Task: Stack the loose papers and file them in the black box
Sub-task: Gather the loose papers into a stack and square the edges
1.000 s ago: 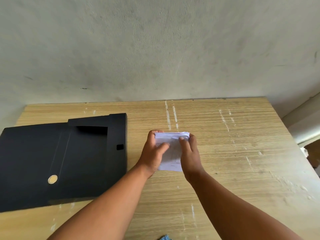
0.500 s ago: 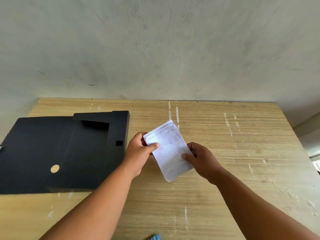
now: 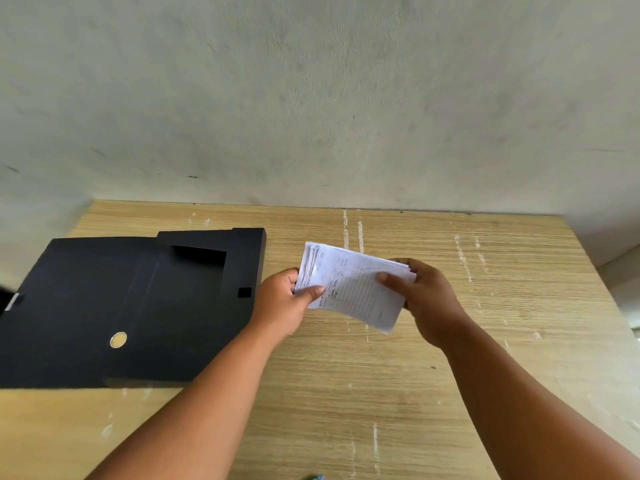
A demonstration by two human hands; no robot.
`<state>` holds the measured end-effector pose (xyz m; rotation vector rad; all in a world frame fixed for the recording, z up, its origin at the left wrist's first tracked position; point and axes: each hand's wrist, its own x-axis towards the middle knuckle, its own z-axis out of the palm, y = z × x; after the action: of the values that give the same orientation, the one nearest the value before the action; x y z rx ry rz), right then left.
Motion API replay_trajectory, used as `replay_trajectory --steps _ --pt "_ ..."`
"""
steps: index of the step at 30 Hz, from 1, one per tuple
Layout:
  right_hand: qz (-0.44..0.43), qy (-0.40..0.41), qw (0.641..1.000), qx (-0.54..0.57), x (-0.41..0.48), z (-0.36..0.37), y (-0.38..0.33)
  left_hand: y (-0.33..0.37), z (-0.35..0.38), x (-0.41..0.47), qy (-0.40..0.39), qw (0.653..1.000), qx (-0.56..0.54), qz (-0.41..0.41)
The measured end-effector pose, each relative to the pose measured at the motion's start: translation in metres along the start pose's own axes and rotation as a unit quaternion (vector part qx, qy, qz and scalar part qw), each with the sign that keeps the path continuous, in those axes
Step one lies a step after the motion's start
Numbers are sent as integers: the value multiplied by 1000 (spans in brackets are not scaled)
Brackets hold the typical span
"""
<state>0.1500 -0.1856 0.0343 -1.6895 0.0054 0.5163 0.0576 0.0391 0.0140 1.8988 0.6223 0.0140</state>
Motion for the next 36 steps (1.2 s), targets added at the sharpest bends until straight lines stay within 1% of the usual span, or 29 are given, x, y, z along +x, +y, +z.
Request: replay_trajectory --steps 2,4,8,11,13,15,18,21,24,26,29,31,33,36 --pt "9 -8 1000 -5 -4 7 9 -3 5 -3 7 1000 -16 -13" --pt "6 6 999 -39 -6 15 18 -7 10 -4 -2 1000 -23 -21" --pt "-44 56 990 -119 -10 22 26 -8 9 -2 -30 999 -33 -12" --pt "-74 66 985 -140 -13 25 28 -5 7 2 -2 998 -66 7" --pt "-88 97 984 -119 -16 29 29 -5 10 4 20 997 -67 37" --pt "-83 123 985 -90 -19 36 31 -5 17 1 29 996 -67 52" --pt "-44 117 991 -56 -30 51 44 -16 28 -8 33 995 -88 23" --pt "-26 126 992 -5 -38 60 60 -29 36 -14 23 989 -145 -10" --pt "-26 134 990 44 -41 65 63 -30 38 -16 12 975 -221 -11" --pt "-24 142 987 75 -41 68 61 -27 37 -16 15 971 -237 -12" --pt "-5 168 982 91 -38 73 58 -23 40 -15 22 970 -242 -30" --pt "15 180 980 80 -34 75 55 -21 43 -13 37 976 -209 -43" --pt "32 180 981 65 -31 76 54 -20 46 -13 62 980 -181 -47" --pt "40 180 980 73 -31 75 53 -18 46 -12 74 978 -189 -55"
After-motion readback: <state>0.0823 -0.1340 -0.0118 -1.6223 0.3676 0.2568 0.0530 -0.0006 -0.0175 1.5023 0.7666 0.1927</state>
